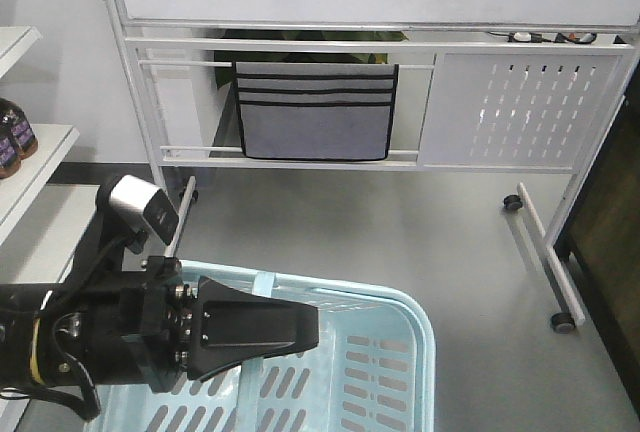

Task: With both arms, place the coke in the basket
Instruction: 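Drive the base across the room carrying the basket in the left gripper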

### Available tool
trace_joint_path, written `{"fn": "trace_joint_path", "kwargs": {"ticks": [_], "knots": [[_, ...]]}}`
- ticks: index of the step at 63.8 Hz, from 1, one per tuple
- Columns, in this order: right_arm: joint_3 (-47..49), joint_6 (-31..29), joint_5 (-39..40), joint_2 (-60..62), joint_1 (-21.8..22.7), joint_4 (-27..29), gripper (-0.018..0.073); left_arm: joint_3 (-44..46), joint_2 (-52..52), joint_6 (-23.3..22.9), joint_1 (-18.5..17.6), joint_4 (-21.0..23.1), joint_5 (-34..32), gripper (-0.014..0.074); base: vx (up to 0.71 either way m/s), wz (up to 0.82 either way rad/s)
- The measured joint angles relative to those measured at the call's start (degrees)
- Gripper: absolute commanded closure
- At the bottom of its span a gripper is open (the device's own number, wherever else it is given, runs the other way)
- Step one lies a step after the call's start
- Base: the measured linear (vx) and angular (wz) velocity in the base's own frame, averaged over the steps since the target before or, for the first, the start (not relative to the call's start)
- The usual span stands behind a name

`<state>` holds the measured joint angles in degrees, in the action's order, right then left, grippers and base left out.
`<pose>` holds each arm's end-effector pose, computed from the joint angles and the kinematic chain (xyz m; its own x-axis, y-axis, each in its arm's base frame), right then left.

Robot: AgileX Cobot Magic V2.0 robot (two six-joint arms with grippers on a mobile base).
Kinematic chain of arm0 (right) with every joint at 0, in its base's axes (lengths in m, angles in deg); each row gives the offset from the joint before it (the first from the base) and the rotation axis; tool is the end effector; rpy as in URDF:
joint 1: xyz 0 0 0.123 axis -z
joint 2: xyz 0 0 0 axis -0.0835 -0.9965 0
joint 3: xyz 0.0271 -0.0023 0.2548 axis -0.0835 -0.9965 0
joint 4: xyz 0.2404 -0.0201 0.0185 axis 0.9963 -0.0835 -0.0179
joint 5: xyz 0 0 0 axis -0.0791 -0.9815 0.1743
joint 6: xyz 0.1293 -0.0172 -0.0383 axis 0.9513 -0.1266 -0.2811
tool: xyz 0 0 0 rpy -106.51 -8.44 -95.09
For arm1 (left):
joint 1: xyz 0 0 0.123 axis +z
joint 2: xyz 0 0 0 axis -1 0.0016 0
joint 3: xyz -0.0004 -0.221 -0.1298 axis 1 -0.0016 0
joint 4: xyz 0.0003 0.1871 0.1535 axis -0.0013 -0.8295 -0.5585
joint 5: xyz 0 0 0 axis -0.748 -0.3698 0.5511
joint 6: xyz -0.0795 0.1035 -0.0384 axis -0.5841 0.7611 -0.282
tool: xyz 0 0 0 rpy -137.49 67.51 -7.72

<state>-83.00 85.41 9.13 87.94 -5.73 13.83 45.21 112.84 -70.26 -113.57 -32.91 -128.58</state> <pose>0.1209 0.0030 0.1926 -0.0437 0.0140 -0.9989 -0.0232 0.9996 0.0150 0.1737 -0.2076 0.2605 -0.9228 -0.0583 -0.3808 0.3790 0.0396 -0.9246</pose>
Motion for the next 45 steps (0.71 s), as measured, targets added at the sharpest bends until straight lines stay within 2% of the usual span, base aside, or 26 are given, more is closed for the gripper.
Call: {"fn": "trace_joint_path", "kwargs": {"ticks": [24,45], "knots": [[0.0,0.0,0.0,0.0,0.0,0.0,0.0563,0.0,0.0,0.0,0.0,0.0,0.0,0.0603,0.22,0.11],[0.0,0.0,0.0,0.0,0.0,0.0,0.0563,0.0,0.0,0.0,0.0,0.0,0.0,0.0603,0.18,0.35]]}}
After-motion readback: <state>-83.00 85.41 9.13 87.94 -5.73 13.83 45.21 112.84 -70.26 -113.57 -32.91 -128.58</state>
